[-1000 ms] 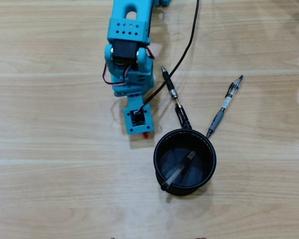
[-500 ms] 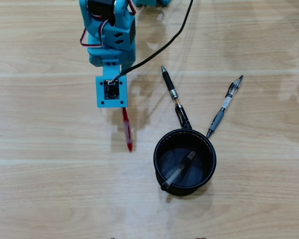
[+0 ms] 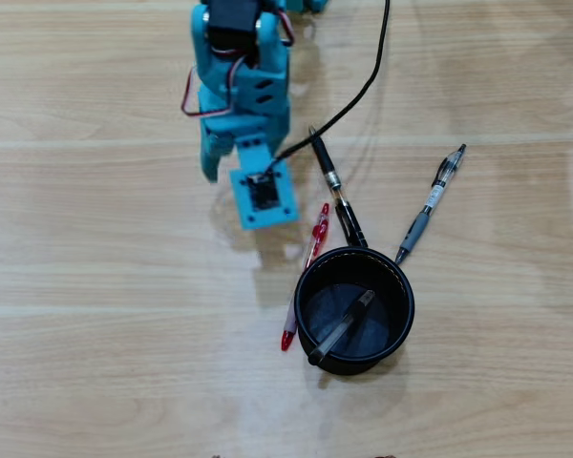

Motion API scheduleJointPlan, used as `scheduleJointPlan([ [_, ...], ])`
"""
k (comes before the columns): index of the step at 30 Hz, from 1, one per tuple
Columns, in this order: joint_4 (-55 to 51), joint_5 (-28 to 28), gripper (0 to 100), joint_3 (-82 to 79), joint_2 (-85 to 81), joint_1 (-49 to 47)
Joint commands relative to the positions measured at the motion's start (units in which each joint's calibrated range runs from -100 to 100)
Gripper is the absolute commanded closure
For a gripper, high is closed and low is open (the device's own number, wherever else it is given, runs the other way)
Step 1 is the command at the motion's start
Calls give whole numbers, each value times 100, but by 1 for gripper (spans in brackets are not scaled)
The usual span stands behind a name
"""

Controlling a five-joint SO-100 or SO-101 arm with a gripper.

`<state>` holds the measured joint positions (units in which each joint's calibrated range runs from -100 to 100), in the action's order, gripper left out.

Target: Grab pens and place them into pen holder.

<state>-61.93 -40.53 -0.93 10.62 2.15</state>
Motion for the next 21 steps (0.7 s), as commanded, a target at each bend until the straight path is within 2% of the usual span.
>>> scheduleJointPlan([
  [1, 989, -458, 82, 34, -73, -280],
  [4, 1221, -986, 87, 52, 316, -530],
  [7, 1247, -1242, 87, 297, 688, -715],
  [21, 1264, -1425, 87, 2316, 2505, -957],
])
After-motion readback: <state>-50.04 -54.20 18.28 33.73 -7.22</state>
